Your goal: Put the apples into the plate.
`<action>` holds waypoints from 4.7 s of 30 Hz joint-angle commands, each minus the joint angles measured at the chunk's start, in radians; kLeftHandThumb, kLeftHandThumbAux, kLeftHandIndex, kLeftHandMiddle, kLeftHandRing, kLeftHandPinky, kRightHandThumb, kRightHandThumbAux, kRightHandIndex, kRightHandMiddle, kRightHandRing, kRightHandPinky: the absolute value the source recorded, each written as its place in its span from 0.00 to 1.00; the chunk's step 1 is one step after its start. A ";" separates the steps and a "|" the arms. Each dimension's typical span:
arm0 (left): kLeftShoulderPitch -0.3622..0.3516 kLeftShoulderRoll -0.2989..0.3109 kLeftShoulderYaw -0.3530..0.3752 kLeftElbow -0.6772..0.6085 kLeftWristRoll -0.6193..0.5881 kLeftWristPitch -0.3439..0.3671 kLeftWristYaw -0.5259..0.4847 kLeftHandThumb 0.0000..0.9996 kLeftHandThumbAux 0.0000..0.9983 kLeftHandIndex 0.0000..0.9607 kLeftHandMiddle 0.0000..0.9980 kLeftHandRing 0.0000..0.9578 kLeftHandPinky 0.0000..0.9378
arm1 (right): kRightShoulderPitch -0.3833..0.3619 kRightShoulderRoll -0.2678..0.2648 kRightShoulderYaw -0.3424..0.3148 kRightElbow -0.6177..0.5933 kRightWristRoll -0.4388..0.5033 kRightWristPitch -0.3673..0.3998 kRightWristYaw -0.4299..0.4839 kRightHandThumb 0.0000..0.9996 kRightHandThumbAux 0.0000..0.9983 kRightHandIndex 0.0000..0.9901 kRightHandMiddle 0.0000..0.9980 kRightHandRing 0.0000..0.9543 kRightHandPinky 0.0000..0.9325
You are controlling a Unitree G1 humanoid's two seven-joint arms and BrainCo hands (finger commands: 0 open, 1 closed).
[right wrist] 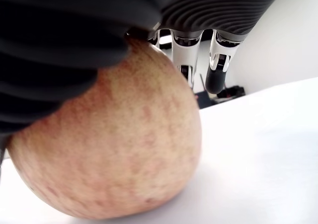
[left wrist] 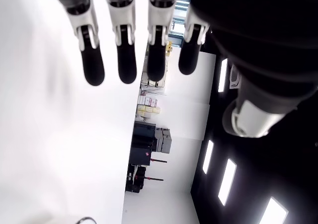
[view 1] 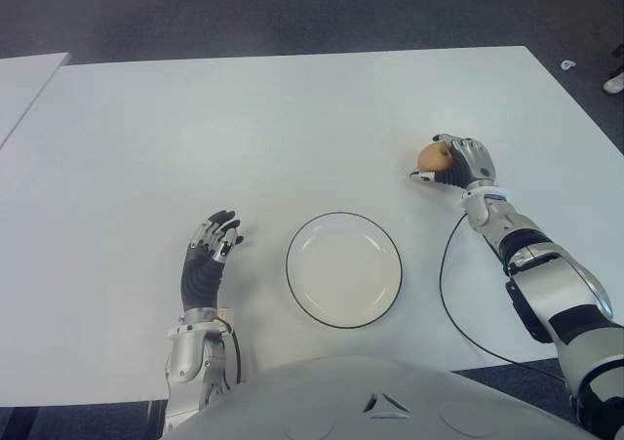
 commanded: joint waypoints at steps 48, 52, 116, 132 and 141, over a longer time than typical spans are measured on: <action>0.005 -0.015 -0.040 0.007 -0.008 0.025 0.045 0.39 0.56 0.22 0.22 0.25 0.30 | 0.011 -0.036 -0.021 -0.002 0.021 -0.086 0.082 0.72 0.71 0.44 0.83 0.82 0.66; 0.004 -0.014 -0.040 0.009 -0.008 0.024 0.043 0.39 0.56 0.22 0.22 0.25 0.30 | 0.001 -0.049 -0.024 -0.015 0.019 -0.105 0.071 0.72 0.71 0.44 0.83 0.82 0.65; -0.052 -0.013 -0.018 0.057 0.003 0.049 0.028 0.41 0.58 0.22 0.22 0.25 0.30 | 0.551 -0.117 -0.066 -1.469 -0.113 -0.300 0.553 0.72 0.71 0.44 0.83 0.88 0.90; -0.045 -0.013 -0.038 0.052 0.012 0.031 0.026 0.37 0.60 0.22 0.22 0.26 0.32 | 0.601 -0.054 -0.057 -1.514 -0.230 -0.300 0.563 0.72 0.71 0.45 0.83 0.88 0.92; -0.046 -0.018 -0.042 0.053 0.017 0.027 0.037 0.42 0.60 0.23 0.23 0.26 0.32 | 0.599 -0.045 -0.058 -1.485 -0.271 -0.313 0.533 0.72 0.71 0.45 0.84 0.89 0.93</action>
